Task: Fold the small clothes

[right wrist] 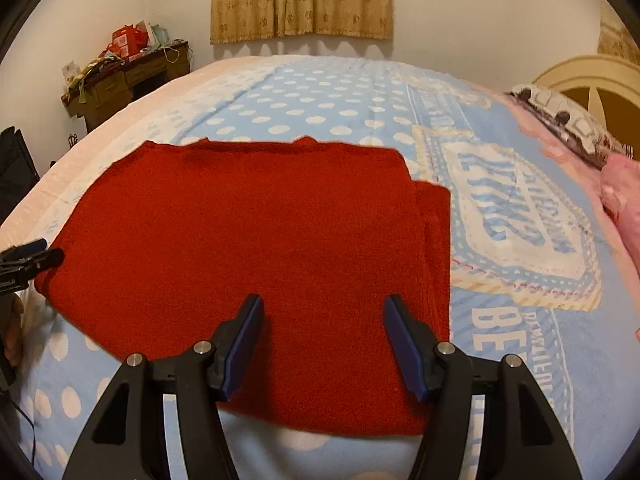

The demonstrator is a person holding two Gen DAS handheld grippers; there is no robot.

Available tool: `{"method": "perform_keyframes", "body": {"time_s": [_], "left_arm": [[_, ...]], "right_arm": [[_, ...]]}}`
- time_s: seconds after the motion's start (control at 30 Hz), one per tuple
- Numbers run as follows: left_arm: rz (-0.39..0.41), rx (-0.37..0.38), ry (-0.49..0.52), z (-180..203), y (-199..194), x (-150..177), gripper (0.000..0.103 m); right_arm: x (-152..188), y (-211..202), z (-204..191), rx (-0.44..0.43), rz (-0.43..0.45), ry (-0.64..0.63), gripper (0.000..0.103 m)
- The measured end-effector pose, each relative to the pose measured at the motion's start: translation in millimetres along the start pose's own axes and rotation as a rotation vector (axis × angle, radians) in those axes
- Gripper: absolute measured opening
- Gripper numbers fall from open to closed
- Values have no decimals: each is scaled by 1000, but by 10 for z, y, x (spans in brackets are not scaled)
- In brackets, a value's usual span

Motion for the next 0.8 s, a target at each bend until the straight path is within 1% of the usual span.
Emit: {"method": "perform_keyframes", "body": {"time_s": [0.1, 0.13, 0.2, 0.27, 0.3, 0.37, 0.4, 0.47, 0.53, 0.6, 0.63, 0.67, 0.8], "left_arm": [[-35, 25, -31, -80, 29, 70, 103], [-41, 27, -45, -98, 38, 79, 103], [-33, 29, -52, -97, 31, 73, 103], [-26, 27, -43, -61, 37, 101, 103], [-19, 25, -37, -51, 30, 112, 103], [5, 26, -18, -22, 3, 121, 103], [5, 34, -17, -18, 7, 121, 103], [-9, 48, -33, -38, 45, 130, 103], [-11, 63, -52, -68, 61, 124, 103], [-8, 66, -54, -62, 59, 127, 103], [-6, 66, -53, -59, 59, 129, 103], [-4, 66, -53, -55, 54, 133, 103], [1, 66, -53, -48, 52, 141, 103]], "right_arm": [[-96, 41, -164, -27, 21, -80, 63], [-193, 96, -178, -33, 28, -104, 63], [-365, 202, -90, -28, 36, -80, 63], [-572, 418, 185, -40, 18, 33, 63], [-664, 559, 399, -30, 2, 112, 63], [-756, 818, 751, -2, -31, 224, 63], [-776, 937, 855, -1, -49, 250, 62], [-794, 1164, 965, -17, -80, 272, 53], [-789, 1382, 973, -40, -119, 261, 52], [-777, 1560, 925, -83, -144, 251, 43], [-790, 1578, 902, -79, -134, 228, 19], [-824, 1593, 858, -49, -122, 174, 2], [-806, 1637, 935, 46, -119, 147, 2]]}}
Point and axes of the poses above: each gripper's, at about its wrist camera, not at the fingertips, and y roughly the way its jaws point, z to its right, x to its underside, the point moved 2 cm from there along y, roughly the way its jaws point, and after that the axes turned 15 degrees about z, right-handed, at the moved point
